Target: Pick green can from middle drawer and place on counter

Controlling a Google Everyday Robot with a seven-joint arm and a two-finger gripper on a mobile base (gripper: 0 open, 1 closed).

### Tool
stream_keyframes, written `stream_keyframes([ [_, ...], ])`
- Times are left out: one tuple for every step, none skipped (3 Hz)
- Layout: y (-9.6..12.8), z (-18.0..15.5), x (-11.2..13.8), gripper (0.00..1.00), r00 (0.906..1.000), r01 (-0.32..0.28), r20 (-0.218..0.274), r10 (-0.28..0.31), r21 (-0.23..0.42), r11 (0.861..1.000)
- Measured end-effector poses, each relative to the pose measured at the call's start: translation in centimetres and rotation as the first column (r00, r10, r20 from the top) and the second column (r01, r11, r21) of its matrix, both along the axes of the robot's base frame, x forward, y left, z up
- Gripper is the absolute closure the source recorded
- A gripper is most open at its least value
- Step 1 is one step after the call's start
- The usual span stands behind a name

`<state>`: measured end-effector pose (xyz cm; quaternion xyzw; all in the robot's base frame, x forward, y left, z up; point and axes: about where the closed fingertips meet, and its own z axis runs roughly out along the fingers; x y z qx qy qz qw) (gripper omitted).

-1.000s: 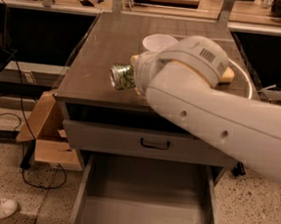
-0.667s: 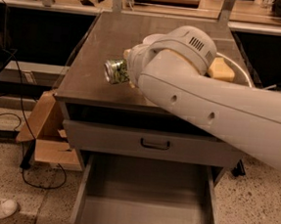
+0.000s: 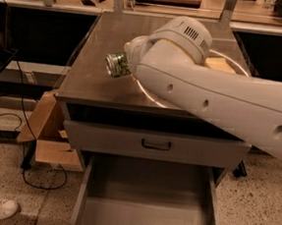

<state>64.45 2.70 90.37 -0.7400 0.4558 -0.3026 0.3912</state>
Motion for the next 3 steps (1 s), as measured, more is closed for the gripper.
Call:
stream_keyframes([
  [2.1,0.4,2.1,1.00,0.9987,-0.050,-0.006,0.050,0.001,0.999],
  [5.4,-1.0,2.1,1.00,0.9878,-0.145,-0.060,0.144,-0.012,0.989],
  [8.6,-2.6,0.6,1.00,0.9578,-0.266,-0.119,0.262,-0.022,0.964],
])
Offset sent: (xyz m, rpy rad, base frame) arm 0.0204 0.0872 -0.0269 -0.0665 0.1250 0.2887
